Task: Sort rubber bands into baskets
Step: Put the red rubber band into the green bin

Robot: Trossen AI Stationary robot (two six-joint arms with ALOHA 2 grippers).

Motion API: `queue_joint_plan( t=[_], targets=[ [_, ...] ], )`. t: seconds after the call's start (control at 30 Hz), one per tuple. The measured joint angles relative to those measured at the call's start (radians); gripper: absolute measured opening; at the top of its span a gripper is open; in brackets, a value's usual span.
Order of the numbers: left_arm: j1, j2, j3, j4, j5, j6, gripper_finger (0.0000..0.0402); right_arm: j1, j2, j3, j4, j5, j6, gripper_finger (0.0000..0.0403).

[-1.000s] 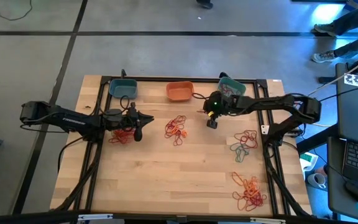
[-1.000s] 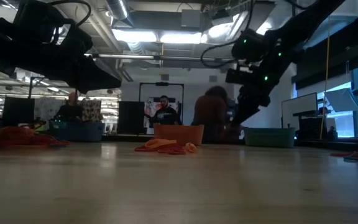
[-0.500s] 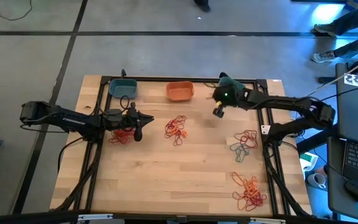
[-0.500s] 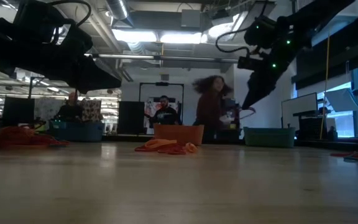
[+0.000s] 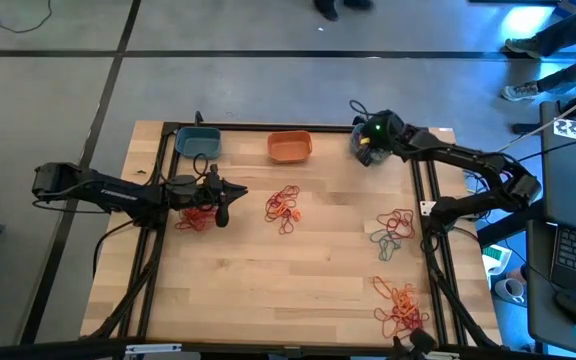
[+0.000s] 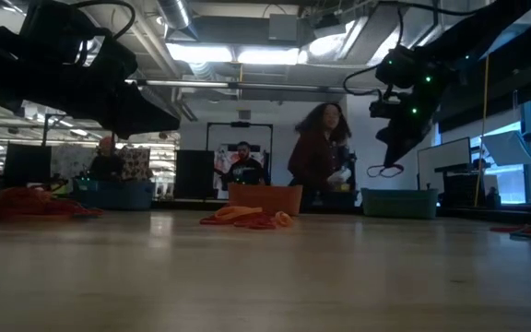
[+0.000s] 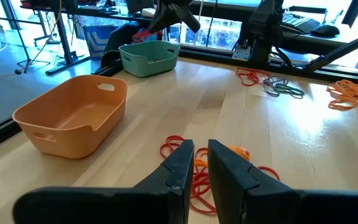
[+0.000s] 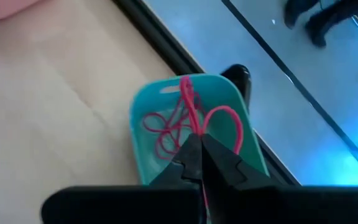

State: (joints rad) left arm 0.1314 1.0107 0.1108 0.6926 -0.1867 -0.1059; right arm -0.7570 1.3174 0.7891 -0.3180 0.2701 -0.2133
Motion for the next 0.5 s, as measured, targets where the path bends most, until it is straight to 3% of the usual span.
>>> queue_joint_plan(
  t=[0.27, 0.5],
  targets=[
    [0.0, 0.0, 0.0, 0.0, 0.0, 0.003, 0.0045, -0.031, 0.0, 0.0, -0.008, -0.018, 0.055, 0.0013],
    [0.0, 0.0, 0.0, 0.0, 0.0, 0.002, 0.0045, -0.031, 0.0, 0.0, -0.025, 0.003, 0.059, 0.0109]
  ],
)
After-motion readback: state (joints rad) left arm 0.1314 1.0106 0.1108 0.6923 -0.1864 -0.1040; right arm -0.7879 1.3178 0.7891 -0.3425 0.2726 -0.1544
